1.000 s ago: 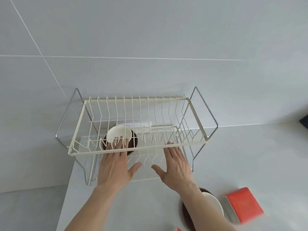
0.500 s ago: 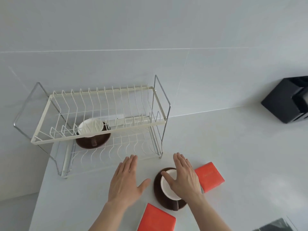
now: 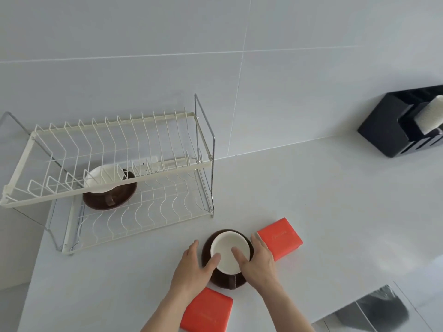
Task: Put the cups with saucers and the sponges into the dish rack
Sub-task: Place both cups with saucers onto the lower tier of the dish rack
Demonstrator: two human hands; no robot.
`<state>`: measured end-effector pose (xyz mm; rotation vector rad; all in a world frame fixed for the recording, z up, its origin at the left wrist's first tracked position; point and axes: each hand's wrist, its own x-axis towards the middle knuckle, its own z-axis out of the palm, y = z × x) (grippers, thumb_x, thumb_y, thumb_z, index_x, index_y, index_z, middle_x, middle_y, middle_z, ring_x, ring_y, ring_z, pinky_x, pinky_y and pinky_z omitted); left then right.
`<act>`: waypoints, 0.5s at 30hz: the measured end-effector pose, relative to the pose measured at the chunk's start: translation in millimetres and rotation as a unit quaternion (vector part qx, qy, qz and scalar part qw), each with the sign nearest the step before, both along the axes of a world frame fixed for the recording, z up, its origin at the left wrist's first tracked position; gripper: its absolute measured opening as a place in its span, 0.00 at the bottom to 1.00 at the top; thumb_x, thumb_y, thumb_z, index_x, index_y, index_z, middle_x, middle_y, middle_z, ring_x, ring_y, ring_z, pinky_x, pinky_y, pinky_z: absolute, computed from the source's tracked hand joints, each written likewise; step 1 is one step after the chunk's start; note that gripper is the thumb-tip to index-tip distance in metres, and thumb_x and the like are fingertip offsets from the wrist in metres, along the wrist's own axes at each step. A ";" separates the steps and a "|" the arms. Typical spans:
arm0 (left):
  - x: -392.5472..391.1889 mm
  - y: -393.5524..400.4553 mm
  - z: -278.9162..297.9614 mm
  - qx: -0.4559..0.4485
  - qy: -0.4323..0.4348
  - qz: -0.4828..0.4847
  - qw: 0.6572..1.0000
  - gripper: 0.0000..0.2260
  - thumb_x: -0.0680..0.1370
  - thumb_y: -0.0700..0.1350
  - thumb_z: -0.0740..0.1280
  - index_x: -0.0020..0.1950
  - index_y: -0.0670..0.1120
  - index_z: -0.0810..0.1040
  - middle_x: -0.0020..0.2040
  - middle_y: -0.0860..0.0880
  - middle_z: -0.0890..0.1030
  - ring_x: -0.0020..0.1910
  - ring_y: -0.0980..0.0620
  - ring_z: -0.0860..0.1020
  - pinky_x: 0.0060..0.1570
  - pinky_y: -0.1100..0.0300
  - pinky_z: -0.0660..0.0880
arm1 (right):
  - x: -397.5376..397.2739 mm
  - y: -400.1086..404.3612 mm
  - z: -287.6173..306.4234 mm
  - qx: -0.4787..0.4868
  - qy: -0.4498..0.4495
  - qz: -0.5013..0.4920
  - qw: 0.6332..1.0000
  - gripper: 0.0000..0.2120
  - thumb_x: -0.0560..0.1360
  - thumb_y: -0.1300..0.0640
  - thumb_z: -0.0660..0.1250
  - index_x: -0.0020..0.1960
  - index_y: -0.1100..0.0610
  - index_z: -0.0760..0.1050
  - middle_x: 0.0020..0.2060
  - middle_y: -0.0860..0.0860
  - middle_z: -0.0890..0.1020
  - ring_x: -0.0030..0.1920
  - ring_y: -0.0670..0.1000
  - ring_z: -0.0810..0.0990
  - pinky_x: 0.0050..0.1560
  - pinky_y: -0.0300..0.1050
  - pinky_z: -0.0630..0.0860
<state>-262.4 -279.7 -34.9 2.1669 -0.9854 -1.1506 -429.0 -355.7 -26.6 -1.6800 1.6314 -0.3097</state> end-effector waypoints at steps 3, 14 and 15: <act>-3.4 -2.6 -2.0 0.010 0.025 0.016 1.000 0.43 0.72 0.68 0.65 0.80 0.48 0.57 0.77 0.47 0.67 0.74 0.49 0.68 0.72 0.48 0.68 | -3.5 1.7 -10.3 0.043 0.004 -0.038 0.998 0.29 0.70 0.35 0.66 0.60 0.56 0.74 0.54 0.47 0.78 0.58 0.54 0.77 0.59 0.51 0.76; -2.0 -4.8 -0.3 0.030 0.057 0.054 0.996 0.26 0.75 0.58 0.69 0.69 0.47 0.75 0.65 0.49 0.80 0.64 0.50 0.77 0.61 0.53 0.75 | -13.0 -5.2 -11.9 0.111 -0.036 -0.090 0.989 0.15 0.70 0.43 0.71 0.40 0.55 0.79 0.33 0.49 0.79 0.37 0.51 0.79 0.39 0.48 0.76; -1.3 -4.5 1.2 0.029 0.057 0.052 0.997 0.22 0.74 0.58 0.70 0.64 0.49 0.78 0.62 0.51 0.82 0.61 0.51 0.79 0.60 0.53 0.76 | -13.3 -6.0 -11.3 0.112 -0.040 -0.091 0.989 0.15 0.70 0.44 0.72 0.40 0.56 0.79 0.31 0.49 0.78 0.35 0.51 0.78 0.38 0.47 0.75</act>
